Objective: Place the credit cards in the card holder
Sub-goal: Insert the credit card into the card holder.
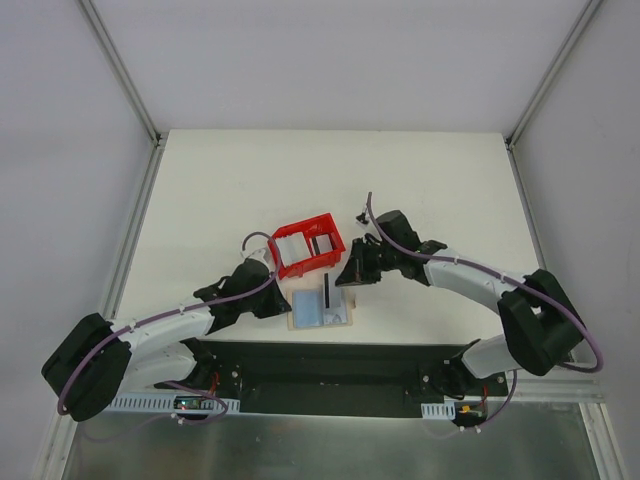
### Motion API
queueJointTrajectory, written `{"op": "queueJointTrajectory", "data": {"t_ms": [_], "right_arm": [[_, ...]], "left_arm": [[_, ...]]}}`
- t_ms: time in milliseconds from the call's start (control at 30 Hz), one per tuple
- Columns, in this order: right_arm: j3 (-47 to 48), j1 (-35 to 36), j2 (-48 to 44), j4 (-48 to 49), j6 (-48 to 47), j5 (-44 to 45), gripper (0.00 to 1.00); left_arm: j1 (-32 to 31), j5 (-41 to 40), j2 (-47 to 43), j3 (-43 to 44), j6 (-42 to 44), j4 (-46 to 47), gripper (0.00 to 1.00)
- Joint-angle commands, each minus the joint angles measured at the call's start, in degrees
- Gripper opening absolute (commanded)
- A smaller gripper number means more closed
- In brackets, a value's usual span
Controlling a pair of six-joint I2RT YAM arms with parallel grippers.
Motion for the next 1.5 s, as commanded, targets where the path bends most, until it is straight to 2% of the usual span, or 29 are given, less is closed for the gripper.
{"op": "queueJointTrajectory", "data": {"t_ms": [0, 333, 600, 1467], "right_arm": [[-0.80, 0.30, 2.57, 10.60, 3.93, -4.39, 0.00], [-5.02, 0.82, 6.70, 14.55, 4.55, -5.71, 0.00], [-9.16, 1.26, 10.13, 23.78, 8.24, -8.35, 0.01], [-10.39, 2.76, 16.02, 24.14, 5.52, -6.42, 0.00]], "left_arm": [[0.65, 1.53, -0.28, -0.22, 2.01, 0.79, 0.00], [0.65, 1.44, 0.95, -0.14, 1.92, 0.79, 0.00], [0.65, 1.44, 1.47, -0.22, 1.75, 0.79, 0.00], [0.65, 1.70, 2.09, 0.13, 1.04, 0.79, 0.00]]}}
